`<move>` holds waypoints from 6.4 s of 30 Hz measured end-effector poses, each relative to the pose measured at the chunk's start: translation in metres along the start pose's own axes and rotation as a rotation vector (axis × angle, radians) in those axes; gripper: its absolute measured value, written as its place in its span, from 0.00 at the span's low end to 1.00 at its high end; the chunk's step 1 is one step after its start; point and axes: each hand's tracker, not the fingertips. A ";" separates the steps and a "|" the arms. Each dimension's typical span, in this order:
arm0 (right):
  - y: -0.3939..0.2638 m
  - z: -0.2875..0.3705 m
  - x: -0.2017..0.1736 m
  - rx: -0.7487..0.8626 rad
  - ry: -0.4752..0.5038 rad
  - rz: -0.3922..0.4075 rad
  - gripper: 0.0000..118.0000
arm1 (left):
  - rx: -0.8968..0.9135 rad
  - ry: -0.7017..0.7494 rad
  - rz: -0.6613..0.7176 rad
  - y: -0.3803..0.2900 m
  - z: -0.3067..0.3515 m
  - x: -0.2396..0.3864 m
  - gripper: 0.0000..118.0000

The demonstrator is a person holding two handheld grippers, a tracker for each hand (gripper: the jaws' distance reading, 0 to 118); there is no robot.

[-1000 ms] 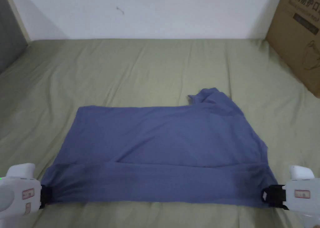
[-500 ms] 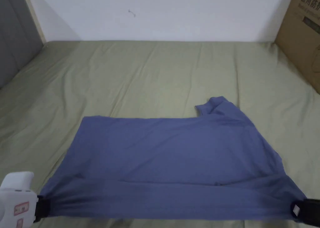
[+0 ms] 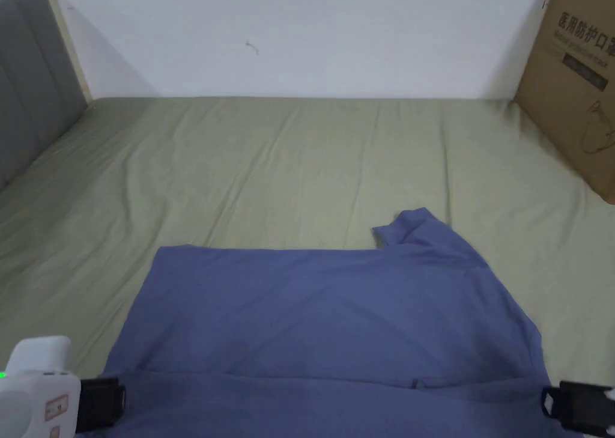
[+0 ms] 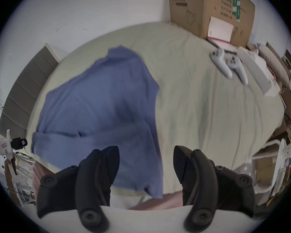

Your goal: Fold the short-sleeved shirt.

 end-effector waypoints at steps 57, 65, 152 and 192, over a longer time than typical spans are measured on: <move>0.234 -0.219 -0.034 -0.096 -0.022 0.134 0.02 | 0.038 -0.080 -0.028 0.218 -0.159 0.050 0.91; 0.233 -0.221 -0.035 -0.104 -0.023 0.133 0.02 | -0.102 -0.048 -0.036 0.246 -0.231 0.056 0.83; -0.031 -0.066 -0.172 -0.082 0.092 0.270 0.00 | -0.095 -0.540 0.678 -0.044 -0.064 -0.068 0.09; -0.053 -0.014 -0.044 -0.017 0.002 -0.097 0.00 | -0.006 -0.670 0.026 0.007 -0.008 0.193 0.02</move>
